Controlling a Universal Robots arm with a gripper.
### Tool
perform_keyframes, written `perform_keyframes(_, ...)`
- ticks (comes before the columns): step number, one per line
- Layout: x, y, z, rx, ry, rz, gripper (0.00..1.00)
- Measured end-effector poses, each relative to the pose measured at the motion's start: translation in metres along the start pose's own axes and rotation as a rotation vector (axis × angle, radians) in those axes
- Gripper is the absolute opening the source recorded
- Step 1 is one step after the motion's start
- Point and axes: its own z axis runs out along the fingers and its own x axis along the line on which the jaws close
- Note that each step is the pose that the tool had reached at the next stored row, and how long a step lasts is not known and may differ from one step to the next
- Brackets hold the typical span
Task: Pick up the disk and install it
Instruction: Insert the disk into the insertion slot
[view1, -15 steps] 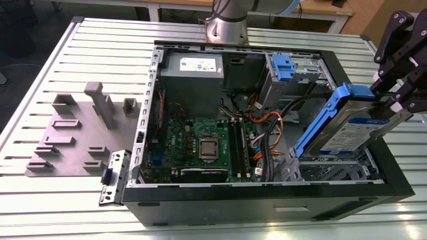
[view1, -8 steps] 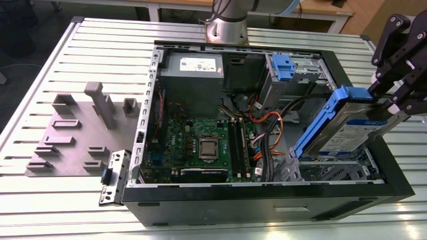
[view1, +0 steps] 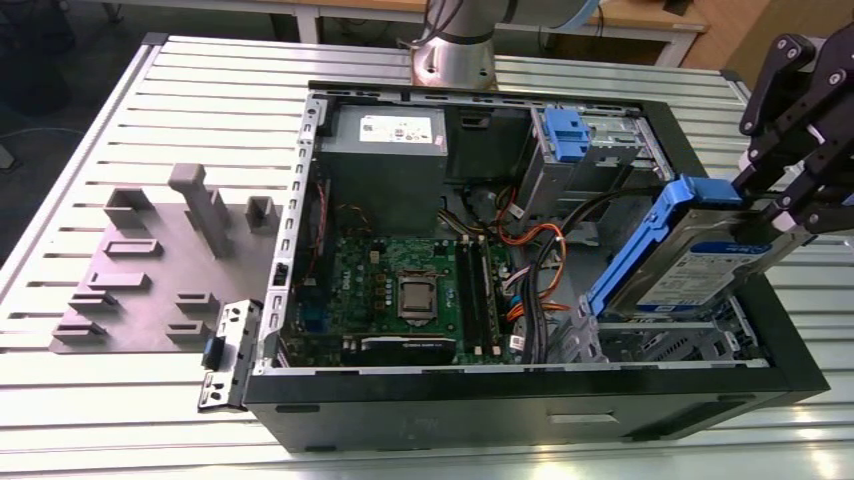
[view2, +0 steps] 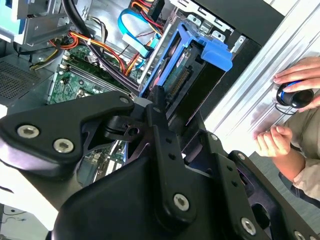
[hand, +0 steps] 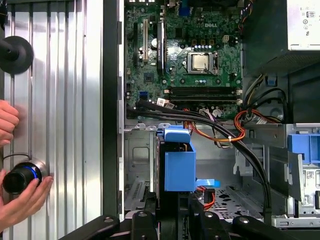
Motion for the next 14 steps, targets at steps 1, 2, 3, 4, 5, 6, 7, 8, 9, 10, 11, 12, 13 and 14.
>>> perform_keyframes(1,0.0000,0.0000,0.0001,0.0000,-0.0001,0.000,0.35)
perform_keyframes(2,0.0000,0.0000,0.0006,0.0000,-0.0004,0.000,0.35)
perform_keyframes(3,0.0000,0.0000,0.0014,0.0000,-0.0003,0.000,0.35)
perform_keyframes(4,0.0000,-0.0001,0.0026,0.0000,-0.0002,0.000,0.35)
perform_keyframes(5,0.0000,-0.0001,0.0042,0.0000,-0.0003,0.000,0.35)
perform_keyframes(6,0.0000,-0.0002,0.0060,0.0000,-0.0003,0.000,0.35)
perform_keyframes(7,0.0000,-0.0003,0.0077,0.0000,-0.0001,0.000,0.35)
perform_keyframes(8,0.0001,-0.0003,0.0097,0.0000,-0.0002,0.000,0.35)
perform_keyframes(9,0.0001,-0.0004,0.0115,0.0000,-0.0002,0.000,0.35)
perform_keyframes(10,0.0001,-0.0005,0.0132,0.0000,-0.0001,0.000,0.35)
perform_keyframes(11,0.0001,-0.0005,0.0150,0.0000,-0.0001,0.000,0.35)
perform_keyframes(12,0.0001,-0.0006,0.0168,0.0000,-0.0001,0.000,0.35)
perform_keyframes(13,0.0001,-0.0007,0.0188,0.0000,-0.0002,0.000,0.35)
perform_keyframes(14,0.0001,-0.0007,0.0206,0.0000,-0.0002,0.000,0.35)
